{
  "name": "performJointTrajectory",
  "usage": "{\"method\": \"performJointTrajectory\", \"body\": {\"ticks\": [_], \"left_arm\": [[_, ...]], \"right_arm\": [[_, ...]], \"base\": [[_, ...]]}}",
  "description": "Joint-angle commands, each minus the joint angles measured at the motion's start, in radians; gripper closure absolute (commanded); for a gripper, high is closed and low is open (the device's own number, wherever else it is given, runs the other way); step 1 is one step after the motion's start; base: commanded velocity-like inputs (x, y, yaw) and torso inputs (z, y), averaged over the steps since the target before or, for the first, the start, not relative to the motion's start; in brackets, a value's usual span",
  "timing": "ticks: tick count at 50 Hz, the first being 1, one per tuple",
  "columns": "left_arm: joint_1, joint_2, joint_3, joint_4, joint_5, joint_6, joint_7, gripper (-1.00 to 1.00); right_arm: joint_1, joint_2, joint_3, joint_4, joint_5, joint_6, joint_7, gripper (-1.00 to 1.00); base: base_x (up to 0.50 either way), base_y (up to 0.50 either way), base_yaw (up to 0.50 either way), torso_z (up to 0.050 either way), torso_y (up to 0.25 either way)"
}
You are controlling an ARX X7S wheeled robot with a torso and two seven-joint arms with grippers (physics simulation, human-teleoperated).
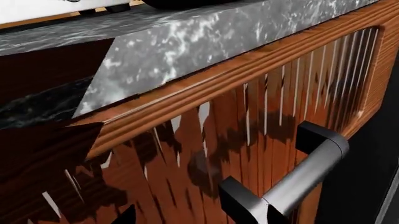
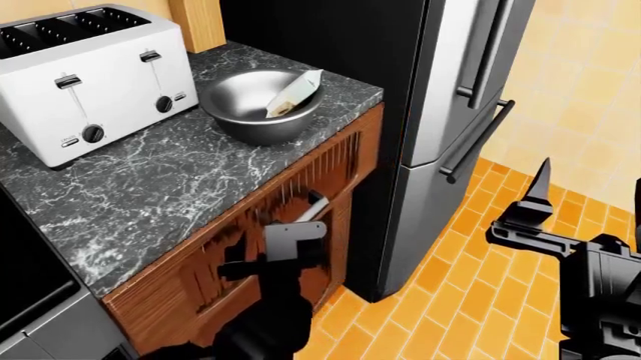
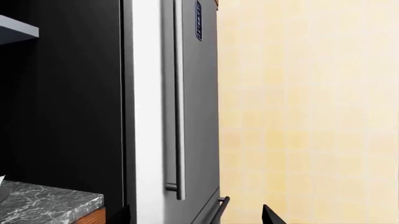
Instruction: Place the bar in the bowl and close the drawer.
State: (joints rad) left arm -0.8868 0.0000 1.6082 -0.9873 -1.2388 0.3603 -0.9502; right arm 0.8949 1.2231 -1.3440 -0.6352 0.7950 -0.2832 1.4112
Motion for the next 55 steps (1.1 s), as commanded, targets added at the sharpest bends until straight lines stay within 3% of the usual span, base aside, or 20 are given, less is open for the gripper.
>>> {"method": "performJointTrajectory", "body": {"ticks": [1,55], "left_arm": [[-0.023,0.0,-0.069,-0.106,-0.075,0.029,-0.049,-1.0],[-0.001,0.0,-0.086,-0.224,-0.065,-0.013,-0.076,-1.0]], "right_arm": [[-0.004,0.0,0.006,-0.003,0.002,0.008,0.0,-1.0],[0.002,-0.009,0.037,-0.016,0.021,0.056,-0.009,-1.0]], "base": [[0.0,0.0,0.0,0.0,0.0],[0.0,0.0,0.0,0.0,0.0]]}}
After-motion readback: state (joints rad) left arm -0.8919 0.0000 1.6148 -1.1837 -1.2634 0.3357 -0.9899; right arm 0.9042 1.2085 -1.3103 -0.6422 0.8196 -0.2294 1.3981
